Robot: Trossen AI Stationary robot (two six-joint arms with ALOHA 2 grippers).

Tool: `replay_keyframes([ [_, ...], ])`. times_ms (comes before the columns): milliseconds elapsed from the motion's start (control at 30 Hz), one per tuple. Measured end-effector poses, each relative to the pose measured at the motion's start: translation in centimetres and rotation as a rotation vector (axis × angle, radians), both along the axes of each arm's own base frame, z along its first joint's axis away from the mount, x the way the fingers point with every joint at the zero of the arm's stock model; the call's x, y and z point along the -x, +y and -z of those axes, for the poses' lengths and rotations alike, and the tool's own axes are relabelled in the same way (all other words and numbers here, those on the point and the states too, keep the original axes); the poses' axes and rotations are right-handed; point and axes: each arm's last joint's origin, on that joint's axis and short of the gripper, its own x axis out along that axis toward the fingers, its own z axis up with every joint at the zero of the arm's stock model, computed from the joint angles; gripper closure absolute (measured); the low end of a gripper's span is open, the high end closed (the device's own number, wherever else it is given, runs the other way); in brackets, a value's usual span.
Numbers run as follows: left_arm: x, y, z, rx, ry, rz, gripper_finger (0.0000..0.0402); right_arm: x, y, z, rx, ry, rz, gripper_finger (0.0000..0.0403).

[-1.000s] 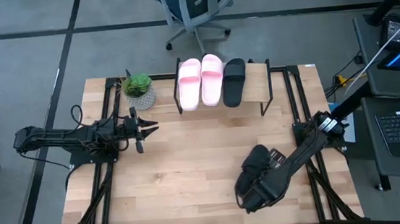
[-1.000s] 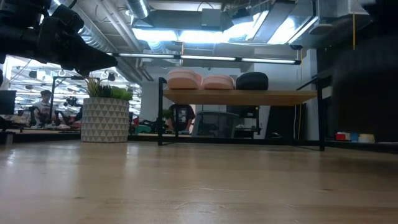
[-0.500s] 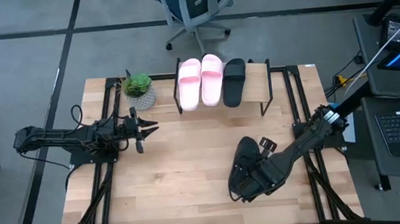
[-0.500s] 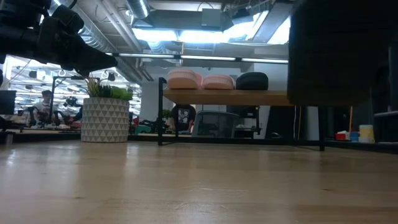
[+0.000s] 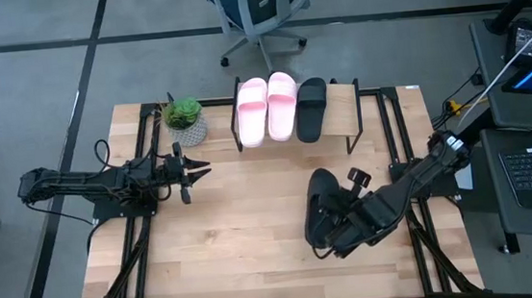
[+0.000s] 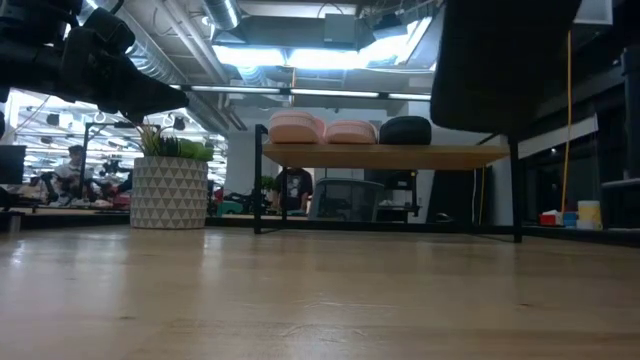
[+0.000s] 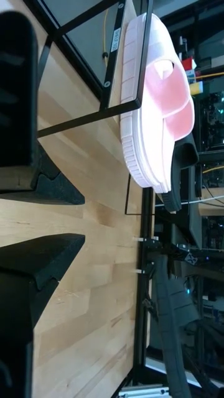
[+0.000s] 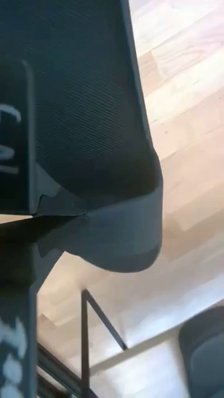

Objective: Pick and place slides into the shelf
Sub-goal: Put the black slide on the shelf

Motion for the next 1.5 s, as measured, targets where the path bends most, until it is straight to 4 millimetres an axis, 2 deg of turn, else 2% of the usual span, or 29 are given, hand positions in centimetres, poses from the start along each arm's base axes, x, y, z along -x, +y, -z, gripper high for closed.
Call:
replay_keyframes([
  [633,0.0,0.0,0.3,0.001,0.028,0.0,0.0324,-0.7,-4.0,-1.8,0.142,0.03,-0.099,0.0403],
  [767,0.1,0.0,0.5,0.003,0.048,-0.001,0.0324,0.2,-4.8,-3.2,0.168,-0.018,-0.105,0.0403],
  [967,0.1,0.0,0.6,0.004,0.063,-0.001,0.0324,2.8,-6.3,-5.4,0.209,-0.123,-0.088,0.0403],
  [1033,0.1,0.0,0.6,0.005,0.063,-0.001,0.0324,3.7,-6.9,-5.3,0.22,-0.133,-0.073,0.0403],
  [1267,0.1,0.0,0.6,0.01,0.065,-0.001,0.0324,6.1,-8.1,-2.9,0.248,-0.077,-0.055,0.0403],
  [1500,0.1,0.0,0.6,0.012,0.065,-0.002,0.0324,6.6,-9.1,-2.8,0.309,-0.063,-0.066,0.0403],
])
